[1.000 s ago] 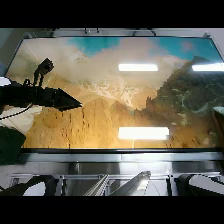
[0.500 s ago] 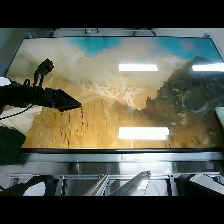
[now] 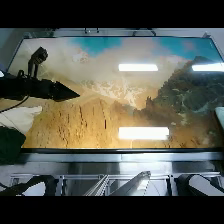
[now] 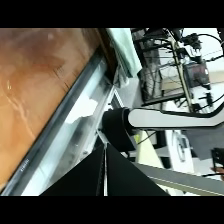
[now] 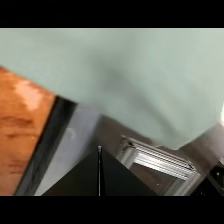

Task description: Fold the shirts.

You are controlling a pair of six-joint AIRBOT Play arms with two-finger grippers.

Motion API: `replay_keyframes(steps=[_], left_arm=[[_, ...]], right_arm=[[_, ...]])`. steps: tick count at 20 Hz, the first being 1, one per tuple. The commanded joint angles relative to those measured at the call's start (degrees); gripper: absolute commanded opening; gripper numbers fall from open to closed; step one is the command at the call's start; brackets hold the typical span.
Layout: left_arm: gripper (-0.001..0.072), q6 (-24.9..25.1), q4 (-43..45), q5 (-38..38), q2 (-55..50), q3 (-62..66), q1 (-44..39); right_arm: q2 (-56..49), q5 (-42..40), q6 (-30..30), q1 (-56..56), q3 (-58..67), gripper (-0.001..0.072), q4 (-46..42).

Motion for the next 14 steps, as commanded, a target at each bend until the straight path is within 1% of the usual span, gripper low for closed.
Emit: replay_keyframes(steps=[1, 3, 4, 5, 6, 7, 8, 11, 14], left_arm=[[0.0000, 1.2, 1.2, 0.9, 1.8, 3.6, -0.1], [0.0000, 1.2, 2.6, 2.3, 7.1, -1.7, -0.5], [0.0000, 1.2, 3.8, 3.3, 10.4, -5.2, -0.5], [0.0001, 1.0, 5.7, 4.8, 13.5, -8.6, -0.5], [0.0002, 0.0, 8.1, 6.5, 16.5, -11.6, -0.5], [0.0020, -2.0, 10.9, 7.6, 19.3, -13.9, -0.5], [0.0020, -2.7, 13.0, 7.6, 21.4, -15.4, -0.5], [0.0020, -6.8, 18.7, 7.5, 25.4, -16.9, -0.5], [0.0019, -7.2, 20.4, 7.5, 29.5, -16.9, -0.4]], right_arm=[[2.3, -0.5, 2.3, 13.9, 1.0, 0.0019, 11.6], [4.6, -1.5, 2.3, 22.8, 0.1, 0.0019, 17.8], [6.1, -3.1, 2.3, 27.8, -1.1, 0.0020, 18.9], [7.4, -5.0, 2.0, 33.3, -2.4, 0.0020, 18.0], [7.8, -7.2, 0.8, 37.6, -3.0, 0.0020, 14.9], [7.8, -7.0, 0.5, 41.1, -3.1, 0.0020, 12.2], [7.8, -7.1, 0.6, 43.0, -3.0, 0.0020, 11.9], [7.4, -7.0, 0.6, 45.8, -3.2, 0.0020, 16.8], [7.4, -7.0, 0.6, 46.0, -3.2, 0.0020, 20.2]])
